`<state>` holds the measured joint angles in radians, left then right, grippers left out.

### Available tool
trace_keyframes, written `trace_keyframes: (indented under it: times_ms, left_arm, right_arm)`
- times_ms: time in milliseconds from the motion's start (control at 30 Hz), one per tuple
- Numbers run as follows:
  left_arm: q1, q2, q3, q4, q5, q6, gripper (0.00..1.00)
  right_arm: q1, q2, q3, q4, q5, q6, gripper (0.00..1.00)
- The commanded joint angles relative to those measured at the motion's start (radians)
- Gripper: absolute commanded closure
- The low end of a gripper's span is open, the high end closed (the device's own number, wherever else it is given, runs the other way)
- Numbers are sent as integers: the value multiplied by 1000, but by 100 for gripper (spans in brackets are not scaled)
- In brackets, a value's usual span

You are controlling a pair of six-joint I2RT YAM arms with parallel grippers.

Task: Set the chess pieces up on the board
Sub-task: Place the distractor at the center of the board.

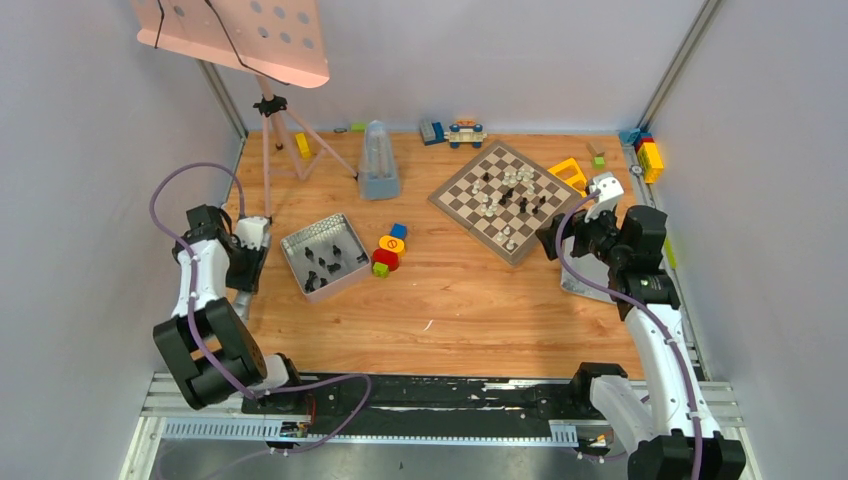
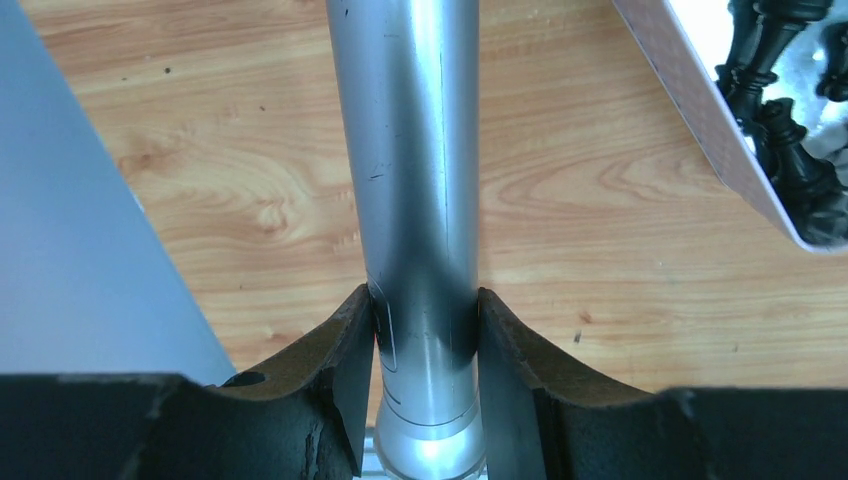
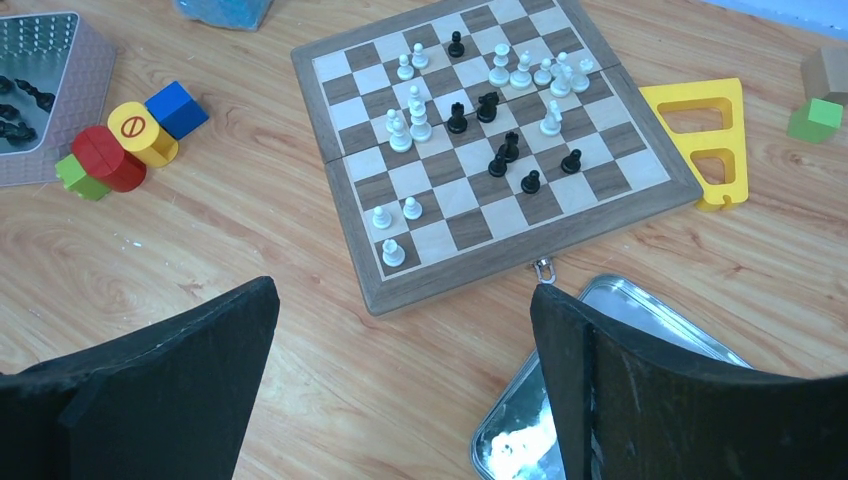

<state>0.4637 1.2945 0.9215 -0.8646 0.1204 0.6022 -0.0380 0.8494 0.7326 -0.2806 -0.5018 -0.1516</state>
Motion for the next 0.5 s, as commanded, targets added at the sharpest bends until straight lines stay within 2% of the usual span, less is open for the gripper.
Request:
trace_keyframes:
  times_ms: [0,200,333,467]
  left_arm:
    - [7,60,-9,151,12,0,80]
    - [7,152,-14,227,-6,-13,76]
    - [7,185,-12,246,11,-22,70]
    - [7,210,-4,244,21,-34,63]
  right_arm:
    - [8,-3,4,11,-24,-11,0]
    - [31,25,15,-3,-73,-30,0]
    - [186,100,53,-8,-101,-60,0]
    - [418,269,117,39,97,-116,0]
